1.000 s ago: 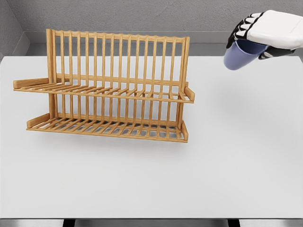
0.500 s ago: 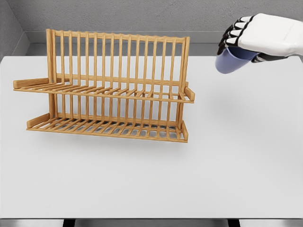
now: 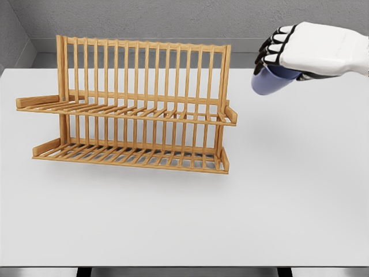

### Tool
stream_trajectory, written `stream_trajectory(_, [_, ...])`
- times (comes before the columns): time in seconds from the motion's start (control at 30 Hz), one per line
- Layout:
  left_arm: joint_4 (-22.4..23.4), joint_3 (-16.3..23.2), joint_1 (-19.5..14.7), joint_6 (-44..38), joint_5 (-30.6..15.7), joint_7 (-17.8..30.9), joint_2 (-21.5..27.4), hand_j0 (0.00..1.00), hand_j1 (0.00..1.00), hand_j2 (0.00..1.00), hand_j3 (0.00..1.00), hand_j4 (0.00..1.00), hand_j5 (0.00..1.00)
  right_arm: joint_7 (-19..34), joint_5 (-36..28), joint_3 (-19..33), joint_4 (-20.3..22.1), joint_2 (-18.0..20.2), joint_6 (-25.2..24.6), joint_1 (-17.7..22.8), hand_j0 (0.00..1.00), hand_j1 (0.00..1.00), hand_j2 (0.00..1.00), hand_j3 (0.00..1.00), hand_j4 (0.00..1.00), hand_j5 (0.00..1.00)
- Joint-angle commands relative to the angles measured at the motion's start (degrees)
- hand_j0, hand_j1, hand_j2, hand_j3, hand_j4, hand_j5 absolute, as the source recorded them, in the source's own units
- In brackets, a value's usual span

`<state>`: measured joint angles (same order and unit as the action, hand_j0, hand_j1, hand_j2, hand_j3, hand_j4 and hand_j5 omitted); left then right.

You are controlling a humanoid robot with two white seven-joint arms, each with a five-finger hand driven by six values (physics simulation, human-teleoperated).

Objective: Right arm put cup on second shelf

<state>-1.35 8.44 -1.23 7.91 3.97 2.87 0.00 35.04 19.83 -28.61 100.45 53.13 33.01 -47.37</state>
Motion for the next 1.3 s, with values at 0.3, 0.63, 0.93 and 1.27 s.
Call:
stream_trajectory(0.3, [0.03, -0.01, 0.00, 0.00, -0.01, -0.06, 0.00, 1.00, 1.00, 1.00, 1.00, 1.00, 1.00, -0.04, -0.23, -0.48, 0.01, -3.74, 0.57, -0.70, 0.68, 0.68, 0.68, 0.68, 0.68, 0.68])
stream_trajectory(0.63, [-0.06, -0.01, 0.00, 0.00, -0.01, 0.03, 0.00, 1.00, 1.00, 1.00, 1.00, 1.00, 1.00, -0.04, -0.49, -0.66, 0.01, -7.52, 1.99, -1.67, 0.68, 0.68, 0.68, 0.68, 0.68, 0.68])
stream_trajectory(0.93, [-0.06, -0.01, 0.00, 0.00, -0.01, 0.03, 0.00, 1.00, 1.00, 1.00, 1.00, 1.00, 1.00, -0.04, -1.11, -2.33, 0.01, -10.07, 1.99, -1.67, 0.68, 0.68, 0.68, 0.68, 0.68, 0.68])
stream_trajectory(1.27, [-0.06, -0.01, 0.00, 0.00, -0.01, 0.03, 0.00, 1.00, 1.00, 1.00, 1.00, 1.00, 1.00, -0.04, -1.11, -4.53, 0.01, -10.50, 1.99, -1.32, 0.69, 0.69, 0.69, 0.69, 0.69, 0.69])
